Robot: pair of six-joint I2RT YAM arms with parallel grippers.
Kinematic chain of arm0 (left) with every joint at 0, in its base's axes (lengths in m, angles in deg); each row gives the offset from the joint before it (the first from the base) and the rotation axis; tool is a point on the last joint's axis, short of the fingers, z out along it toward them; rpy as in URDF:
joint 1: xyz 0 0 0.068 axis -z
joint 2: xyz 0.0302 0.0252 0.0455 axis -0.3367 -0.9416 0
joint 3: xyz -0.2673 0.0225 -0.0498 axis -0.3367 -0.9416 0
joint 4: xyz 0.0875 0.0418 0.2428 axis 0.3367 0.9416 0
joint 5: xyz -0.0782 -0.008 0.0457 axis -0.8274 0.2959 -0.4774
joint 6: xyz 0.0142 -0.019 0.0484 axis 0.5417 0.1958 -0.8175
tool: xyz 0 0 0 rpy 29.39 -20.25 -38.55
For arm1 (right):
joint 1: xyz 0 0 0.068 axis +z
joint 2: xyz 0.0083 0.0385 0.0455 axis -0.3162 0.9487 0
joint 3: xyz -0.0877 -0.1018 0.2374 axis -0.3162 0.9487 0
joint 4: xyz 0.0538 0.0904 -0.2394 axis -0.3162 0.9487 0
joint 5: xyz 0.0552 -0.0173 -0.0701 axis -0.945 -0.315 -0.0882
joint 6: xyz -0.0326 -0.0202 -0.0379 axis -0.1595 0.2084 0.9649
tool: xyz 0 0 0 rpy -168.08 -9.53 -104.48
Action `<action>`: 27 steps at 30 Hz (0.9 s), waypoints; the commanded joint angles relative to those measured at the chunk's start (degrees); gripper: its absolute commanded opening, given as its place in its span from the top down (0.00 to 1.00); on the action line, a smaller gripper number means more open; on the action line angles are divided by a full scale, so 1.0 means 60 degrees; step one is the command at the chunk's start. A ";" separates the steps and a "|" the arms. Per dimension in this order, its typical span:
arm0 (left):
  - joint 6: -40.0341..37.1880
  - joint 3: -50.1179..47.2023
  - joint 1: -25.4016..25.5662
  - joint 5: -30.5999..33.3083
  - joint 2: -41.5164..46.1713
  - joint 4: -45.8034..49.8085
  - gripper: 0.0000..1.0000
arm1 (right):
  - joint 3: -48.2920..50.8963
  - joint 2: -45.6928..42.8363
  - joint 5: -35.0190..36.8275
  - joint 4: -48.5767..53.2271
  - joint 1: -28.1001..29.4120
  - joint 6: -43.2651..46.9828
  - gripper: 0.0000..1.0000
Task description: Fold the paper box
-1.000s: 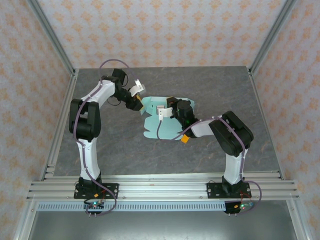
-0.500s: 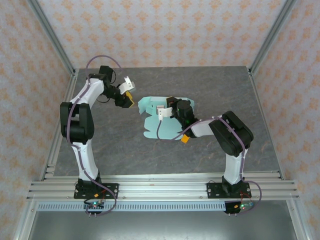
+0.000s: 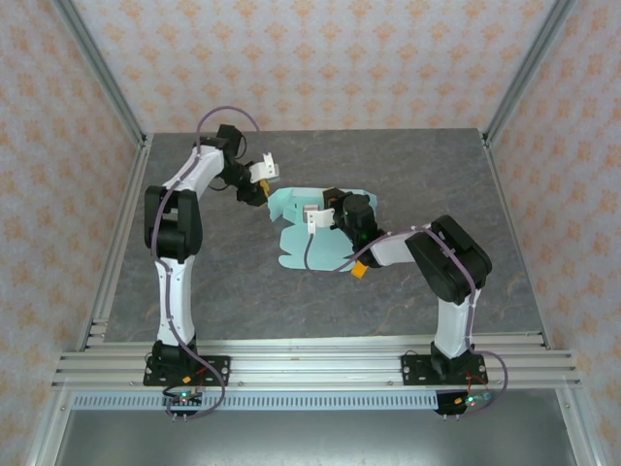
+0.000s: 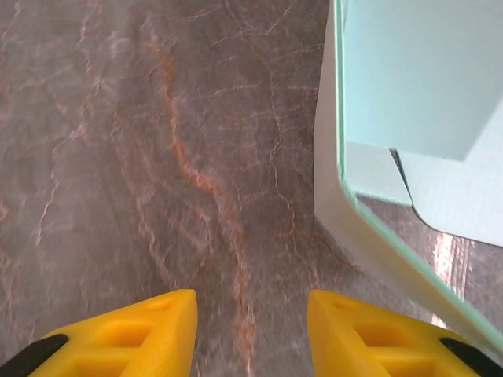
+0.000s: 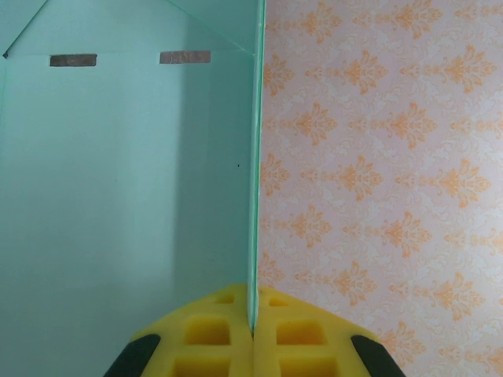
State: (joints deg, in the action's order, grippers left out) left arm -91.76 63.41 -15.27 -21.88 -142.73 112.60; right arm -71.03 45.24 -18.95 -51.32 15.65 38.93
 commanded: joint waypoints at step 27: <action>-0.1343 0.0255 0.1004 -0.1423 0.0125 0.1110 0.66 | -0.0148 -0.0018 0.0016 0.0180 0.0011 0.0271 1.00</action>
State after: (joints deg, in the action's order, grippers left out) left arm -101.55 66.06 -10.27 -26.93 -144.19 118.72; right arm -71.16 45.24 -18.42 -51.39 15.48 39.12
